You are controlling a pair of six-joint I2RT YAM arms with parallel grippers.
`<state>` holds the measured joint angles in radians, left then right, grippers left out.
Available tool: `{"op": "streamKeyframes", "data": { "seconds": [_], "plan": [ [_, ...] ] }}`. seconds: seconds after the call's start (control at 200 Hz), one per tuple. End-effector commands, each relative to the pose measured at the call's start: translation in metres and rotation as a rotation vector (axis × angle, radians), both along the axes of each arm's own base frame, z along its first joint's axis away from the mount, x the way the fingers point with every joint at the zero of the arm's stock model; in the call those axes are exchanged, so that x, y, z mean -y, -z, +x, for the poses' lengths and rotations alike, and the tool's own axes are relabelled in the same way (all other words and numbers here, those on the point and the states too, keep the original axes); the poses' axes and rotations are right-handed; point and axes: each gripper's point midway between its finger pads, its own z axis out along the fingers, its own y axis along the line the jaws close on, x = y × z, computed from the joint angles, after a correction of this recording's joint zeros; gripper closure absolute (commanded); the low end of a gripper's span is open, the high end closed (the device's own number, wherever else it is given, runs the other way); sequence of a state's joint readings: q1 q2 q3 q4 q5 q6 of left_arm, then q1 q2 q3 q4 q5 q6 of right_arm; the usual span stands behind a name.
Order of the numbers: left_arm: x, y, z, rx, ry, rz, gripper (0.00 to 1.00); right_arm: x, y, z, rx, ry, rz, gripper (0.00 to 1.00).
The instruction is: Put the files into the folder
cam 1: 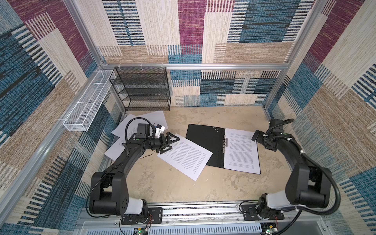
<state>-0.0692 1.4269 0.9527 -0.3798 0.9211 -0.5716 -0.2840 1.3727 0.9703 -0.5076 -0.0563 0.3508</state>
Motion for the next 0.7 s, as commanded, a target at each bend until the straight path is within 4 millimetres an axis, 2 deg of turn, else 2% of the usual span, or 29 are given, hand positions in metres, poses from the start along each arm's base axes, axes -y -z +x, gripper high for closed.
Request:
{"op": "streamKeyframes", "data": {
  "seconds": [0.0,0.09,0.15,0.245,0.341,0.391,0.451,0.521,0.561,0.626,0.696],
  "plan": [
    [-0.009,0.01,-0.001,-0.01,-0.016,0.092,0.01,0.009,-0.026,0.012,0.184,0.063,0.173,0.0],
    [-0.025,0.029,-0.007,-0.086,-0.062,0.218,0.01,-0.01,-0.037,0.024,0.193,0.002,0.176,0.0],
    [-0.031,0.041,-0.013,-0.144,-0.09,0.249,0.01,-0.035,-0.044,0.034,0.185,-0.078,0.155,0.0],
    [-0.026,0.05,-0.016,-0.199,-0.122,0.212,0.01,-0.082,-0.051,0.047,0.17,-0.21,0.14,0.01],
    [-0.015,0.055,-0.013,-0.222,-0.141,0.184,0.01,-0.137,-0.048,0.054,0.168,-0.357,0.191,0.0],
    [-0.007,0.056,-0.009,-0.226,-0.147,0.175,0.01,-0.168,-0.041,0.055,0.155,-0.429,0.214,0.0],
    [-0.002,0.062,-0.005,-0.243,-0.17,0.176,0.01,-0.216,-0.03,0.053,0.133,-0.551,0.255,0.02],
    [0.0,0.074,-0.001,-0.271,-0.209,0.183,0.01,-0.275,-0.013,0.044,0.085,-0.701,0.294,0.05],
    [0.0,0.082,0.002,-0.29,-0.23,0.182,0.01,-0.302,-0.006,0.038,0.065,-0.763,0.303,0.05],
    [0.001,0.092,0.007,-0.294,-0.238,0.182,0.01,-0.334,0.002,0.03,0.053,-0.842,0.321,0.06],
    [0.001,0.098,0.014,-0.289,-0.228,0.205,0.01,-0.351,0.014,0.026,0.029,-0.884,0.332,0.04]
  ]
}}
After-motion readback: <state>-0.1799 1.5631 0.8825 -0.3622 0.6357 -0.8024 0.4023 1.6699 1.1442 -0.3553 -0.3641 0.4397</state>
